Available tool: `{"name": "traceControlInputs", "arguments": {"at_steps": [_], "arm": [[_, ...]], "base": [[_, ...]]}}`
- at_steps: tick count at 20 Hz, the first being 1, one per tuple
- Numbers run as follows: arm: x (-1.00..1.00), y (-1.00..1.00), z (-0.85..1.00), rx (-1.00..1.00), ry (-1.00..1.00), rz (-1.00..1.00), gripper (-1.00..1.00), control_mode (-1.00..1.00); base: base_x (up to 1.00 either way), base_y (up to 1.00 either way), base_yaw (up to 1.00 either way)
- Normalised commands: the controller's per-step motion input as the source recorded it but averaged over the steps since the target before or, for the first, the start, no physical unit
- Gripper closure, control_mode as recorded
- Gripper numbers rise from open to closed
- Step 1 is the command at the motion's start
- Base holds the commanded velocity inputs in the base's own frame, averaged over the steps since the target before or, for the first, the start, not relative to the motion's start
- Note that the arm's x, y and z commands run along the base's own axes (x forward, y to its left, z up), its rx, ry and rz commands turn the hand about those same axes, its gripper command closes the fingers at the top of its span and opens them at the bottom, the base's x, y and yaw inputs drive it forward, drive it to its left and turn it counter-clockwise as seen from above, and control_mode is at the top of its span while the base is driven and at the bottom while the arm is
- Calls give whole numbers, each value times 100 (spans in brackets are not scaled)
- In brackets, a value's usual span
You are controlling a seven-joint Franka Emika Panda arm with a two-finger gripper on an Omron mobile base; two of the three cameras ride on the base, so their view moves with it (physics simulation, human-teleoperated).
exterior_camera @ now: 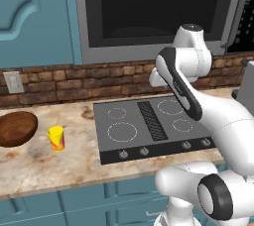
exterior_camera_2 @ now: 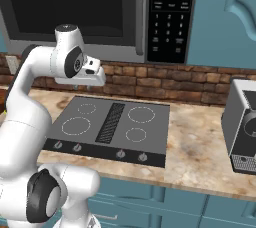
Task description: Pick the cup and bowl from the counter and place them on the counter next to the sink.
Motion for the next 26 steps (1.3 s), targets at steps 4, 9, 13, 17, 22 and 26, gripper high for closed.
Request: {"name": "traceControlInputs", "arguments": {"at_steps": [4,9,13,17,22,26], "arm": [[0,0,0,0,3,0,-100,-100],[12,18,-12,0,0,0,-100,-100],[0,31,-8,0,0,0,-100,-100],[0,41,-4,0,0,0,-100,-100],[0,41,0,0,0,0,-100,-100],[0,45,0,0,0,0,-100,-100]], "base": [[0,0,0],[0,0,0],[0,0,0],[0,0,0],[0,0,0],[0,0,0]]}}
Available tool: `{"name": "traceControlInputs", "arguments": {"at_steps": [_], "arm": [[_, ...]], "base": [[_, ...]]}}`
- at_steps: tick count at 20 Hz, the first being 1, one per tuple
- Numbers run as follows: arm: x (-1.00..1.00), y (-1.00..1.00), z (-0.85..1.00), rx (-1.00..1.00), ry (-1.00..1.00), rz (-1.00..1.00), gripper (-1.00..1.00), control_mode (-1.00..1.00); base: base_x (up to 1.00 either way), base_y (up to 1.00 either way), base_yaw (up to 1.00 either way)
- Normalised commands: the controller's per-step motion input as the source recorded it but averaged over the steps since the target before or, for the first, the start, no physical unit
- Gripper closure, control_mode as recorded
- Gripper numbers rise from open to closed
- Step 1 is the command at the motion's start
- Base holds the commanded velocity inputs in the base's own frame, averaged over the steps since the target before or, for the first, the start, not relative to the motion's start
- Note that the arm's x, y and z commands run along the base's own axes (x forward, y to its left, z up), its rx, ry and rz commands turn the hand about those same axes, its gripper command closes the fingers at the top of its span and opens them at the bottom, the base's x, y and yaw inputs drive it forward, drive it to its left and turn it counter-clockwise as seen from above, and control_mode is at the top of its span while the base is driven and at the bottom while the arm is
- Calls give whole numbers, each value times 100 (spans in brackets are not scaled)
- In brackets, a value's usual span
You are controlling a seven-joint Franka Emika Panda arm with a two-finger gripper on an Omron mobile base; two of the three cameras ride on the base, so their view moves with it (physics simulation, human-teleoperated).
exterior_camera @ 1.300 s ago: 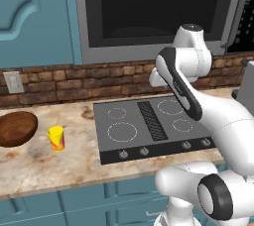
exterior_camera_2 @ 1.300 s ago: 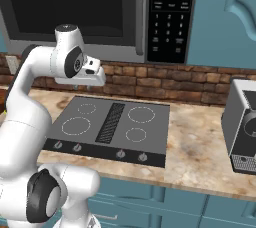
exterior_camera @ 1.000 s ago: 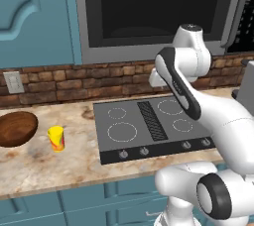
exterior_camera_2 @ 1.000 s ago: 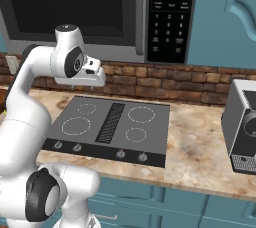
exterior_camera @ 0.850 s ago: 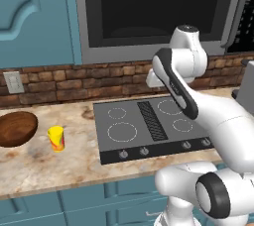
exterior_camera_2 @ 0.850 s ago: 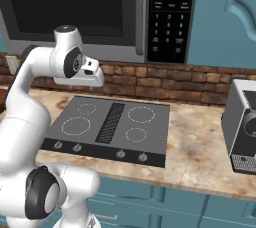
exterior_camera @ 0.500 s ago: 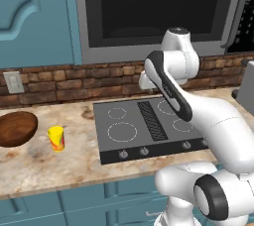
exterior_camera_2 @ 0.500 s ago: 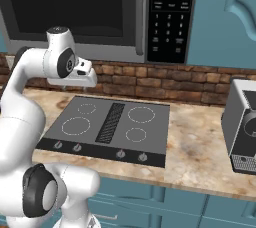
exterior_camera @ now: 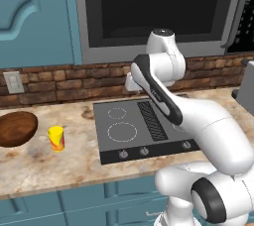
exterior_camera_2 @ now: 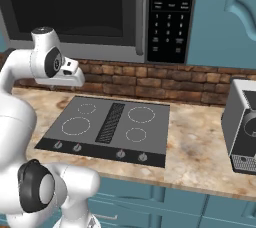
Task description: Pick the cup and bowl from the counter and place them on the counter next to the sink.
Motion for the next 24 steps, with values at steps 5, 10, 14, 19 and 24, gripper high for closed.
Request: {"name": "traceControlInputs", "arguments": {"at_steps": [5,10,14,19,24], "arm": [[0,45,0,0,0,0,-100,-100],[0,56,0,2,0,0,-100,-100],[0,57,0,4,0,1,-100,-100],[0,54,0,2,0,5,-100,-100],[0,47,0,4,0,6,-100,-100]], "base": [[0,0,0],[0,0,0],[0,0,0],[0,0,0],[0,0,0]]}}
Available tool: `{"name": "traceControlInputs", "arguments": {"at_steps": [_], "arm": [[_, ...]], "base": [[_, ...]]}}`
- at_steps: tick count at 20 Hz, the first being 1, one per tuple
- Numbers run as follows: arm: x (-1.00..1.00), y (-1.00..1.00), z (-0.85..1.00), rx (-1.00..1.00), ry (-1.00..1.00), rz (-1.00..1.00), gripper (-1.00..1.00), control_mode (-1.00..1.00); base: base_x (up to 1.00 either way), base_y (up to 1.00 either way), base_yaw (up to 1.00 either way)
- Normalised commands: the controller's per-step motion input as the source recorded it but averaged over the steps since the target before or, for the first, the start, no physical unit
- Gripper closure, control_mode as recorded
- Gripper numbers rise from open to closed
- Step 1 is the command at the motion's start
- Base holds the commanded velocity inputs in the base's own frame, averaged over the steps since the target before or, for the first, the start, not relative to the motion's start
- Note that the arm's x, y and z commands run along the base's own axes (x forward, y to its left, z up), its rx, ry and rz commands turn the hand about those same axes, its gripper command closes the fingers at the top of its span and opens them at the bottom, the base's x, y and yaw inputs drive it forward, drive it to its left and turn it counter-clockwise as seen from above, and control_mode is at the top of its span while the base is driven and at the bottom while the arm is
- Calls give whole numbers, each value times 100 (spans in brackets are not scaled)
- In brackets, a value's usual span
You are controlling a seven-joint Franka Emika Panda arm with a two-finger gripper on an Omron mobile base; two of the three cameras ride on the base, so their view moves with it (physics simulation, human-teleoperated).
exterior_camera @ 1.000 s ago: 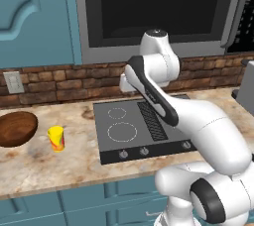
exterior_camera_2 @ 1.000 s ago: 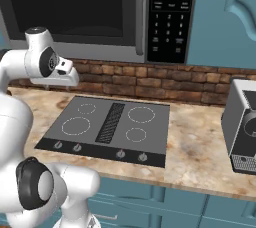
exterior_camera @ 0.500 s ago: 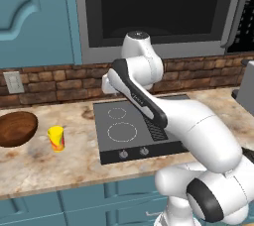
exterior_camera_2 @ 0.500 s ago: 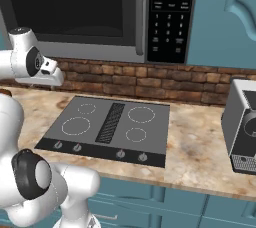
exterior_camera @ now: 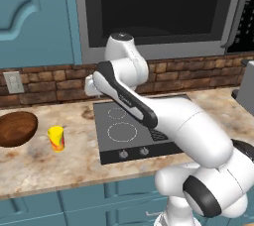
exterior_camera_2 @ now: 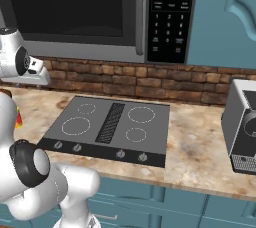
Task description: Pick the cup and bowl from the counter and place them on the counter next to the sink.
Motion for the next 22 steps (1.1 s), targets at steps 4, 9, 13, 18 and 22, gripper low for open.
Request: {"name": "traceControlInputs", "arguments": {"at_steps": [4,9,13,18,22], "arm": [[0,38,-2,7,0,6,-100,-100],[0,21,-2,11,0,5,-100,-100],[-1,15,-9,8,1,4,-100,-100],[0,10,-9,0,1,0,-100,-100],[0,0,-21,0,0,0,-100,-100]], "base": [[0,0,0],[0,0,0],[0,0,0],[0,0,0],[0,0,0]]}}
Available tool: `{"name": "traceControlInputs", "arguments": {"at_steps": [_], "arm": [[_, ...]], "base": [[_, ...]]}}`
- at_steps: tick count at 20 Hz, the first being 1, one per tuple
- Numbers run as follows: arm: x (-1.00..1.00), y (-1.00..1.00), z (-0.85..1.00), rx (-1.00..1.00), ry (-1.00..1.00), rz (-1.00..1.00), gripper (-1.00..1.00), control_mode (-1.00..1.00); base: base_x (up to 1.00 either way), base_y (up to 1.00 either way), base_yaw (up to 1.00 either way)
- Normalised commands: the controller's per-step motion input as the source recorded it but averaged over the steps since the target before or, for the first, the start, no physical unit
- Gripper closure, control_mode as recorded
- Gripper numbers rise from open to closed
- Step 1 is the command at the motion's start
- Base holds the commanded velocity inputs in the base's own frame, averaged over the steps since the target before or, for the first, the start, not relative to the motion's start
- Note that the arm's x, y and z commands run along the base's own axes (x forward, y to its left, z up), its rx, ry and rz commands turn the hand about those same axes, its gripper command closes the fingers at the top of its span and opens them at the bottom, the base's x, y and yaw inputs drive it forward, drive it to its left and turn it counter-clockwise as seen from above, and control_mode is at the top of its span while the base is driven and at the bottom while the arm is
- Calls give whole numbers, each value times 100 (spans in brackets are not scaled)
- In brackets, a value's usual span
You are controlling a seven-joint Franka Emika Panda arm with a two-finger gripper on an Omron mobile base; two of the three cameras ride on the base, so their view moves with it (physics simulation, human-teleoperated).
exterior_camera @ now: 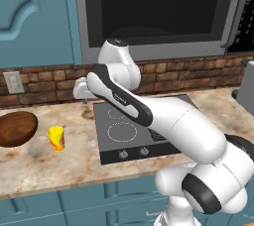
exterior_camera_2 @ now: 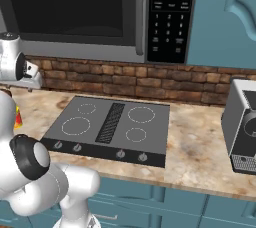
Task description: Pick the cup and bowl from the counter and place them on the counter next to the sink.
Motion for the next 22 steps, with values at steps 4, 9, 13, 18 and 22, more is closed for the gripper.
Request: {"name": "traceControlInputs", "arguments": {"at_steps": [4,9,13,18,22], "arm": [[0,1,-19,0,0,0,-100,-100],[0,16,-21,0,0,0,-100,-100],[0,27,-25,-1,0,0,-100,-100],[0,22,-22,-1,0,0,-100,-100],[4,6,-16,-2,0,0,-100,-100]], "base": [[0,0,0],[0,0,0],[0,0,0],[0,0,0],[0,0,0]]}}
